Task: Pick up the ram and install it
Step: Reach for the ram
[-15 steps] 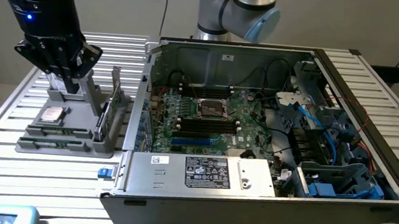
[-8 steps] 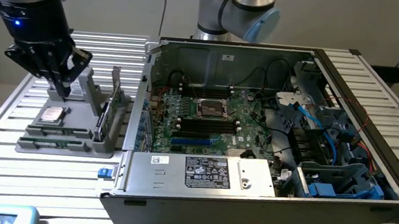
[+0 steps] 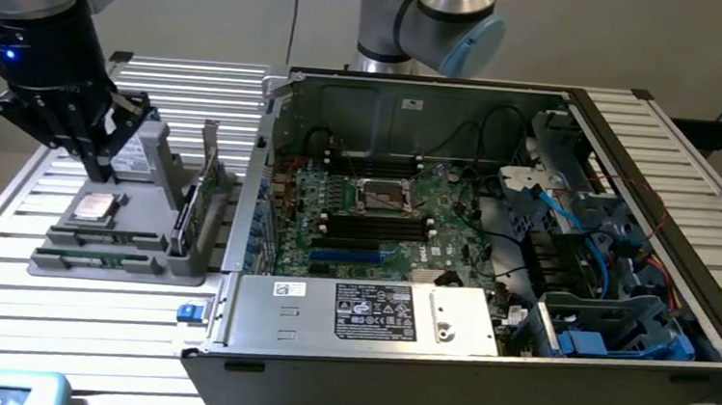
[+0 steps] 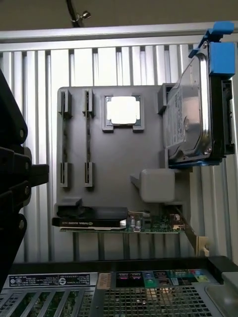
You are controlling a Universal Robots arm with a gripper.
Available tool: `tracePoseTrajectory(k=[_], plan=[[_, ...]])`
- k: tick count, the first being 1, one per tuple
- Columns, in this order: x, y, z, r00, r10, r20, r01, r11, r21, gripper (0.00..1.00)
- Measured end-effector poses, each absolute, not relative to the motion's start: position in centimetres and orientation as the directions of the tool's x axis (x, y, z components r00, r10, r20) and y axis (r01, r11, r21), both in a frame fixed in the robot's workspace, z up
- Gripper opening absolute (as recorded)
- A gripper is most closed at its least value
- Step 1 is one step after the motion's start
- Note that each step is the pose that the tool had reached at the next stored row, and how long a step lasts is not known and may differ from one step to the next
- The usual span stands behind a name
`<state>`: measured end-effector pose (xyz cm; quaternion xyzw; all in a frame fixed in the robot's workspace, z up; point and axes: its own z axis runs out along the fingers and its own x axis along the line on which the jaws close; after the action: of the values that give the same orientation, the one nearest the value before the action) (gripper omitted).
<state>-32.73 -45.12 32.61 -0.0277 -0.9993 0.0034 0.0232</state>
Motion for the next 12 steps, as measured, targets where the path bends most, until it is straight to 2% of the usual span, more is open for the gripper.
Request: tracePoseTrajectory(k=[12], plan=[[-34.0, -44.4, 30.7, -0.999, 0.008, 0.042, 0.008, 1.000, -0.008, 0.11]])
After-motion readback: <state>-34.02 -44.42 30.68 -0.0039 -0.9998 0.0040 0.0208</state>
